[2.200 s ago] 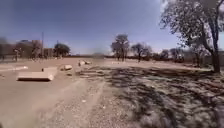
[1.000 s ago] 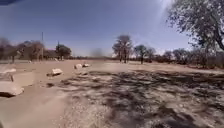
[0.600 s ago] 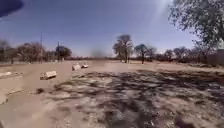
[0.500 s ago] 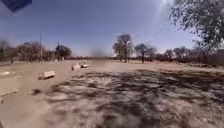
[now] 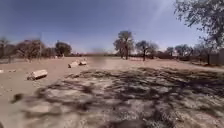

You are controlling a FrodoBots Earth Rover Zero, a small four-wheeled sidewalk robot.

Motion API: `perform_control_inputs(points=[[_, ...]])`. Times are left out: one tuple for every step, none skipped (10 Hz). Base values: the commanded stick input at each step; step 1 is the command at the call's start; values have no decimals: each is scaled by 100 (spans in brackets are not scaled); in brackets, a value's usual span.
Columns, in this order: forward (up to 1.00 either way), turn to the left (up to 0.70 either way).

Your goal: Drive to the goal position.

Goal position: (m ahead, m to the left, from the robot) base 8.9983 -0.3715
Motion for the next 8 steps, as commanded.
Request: perform_control_inputs(points=[[100,0],[100,0],[100,0],[100,0],[100,0],[100,-27],[100,-27],[100,-19]])
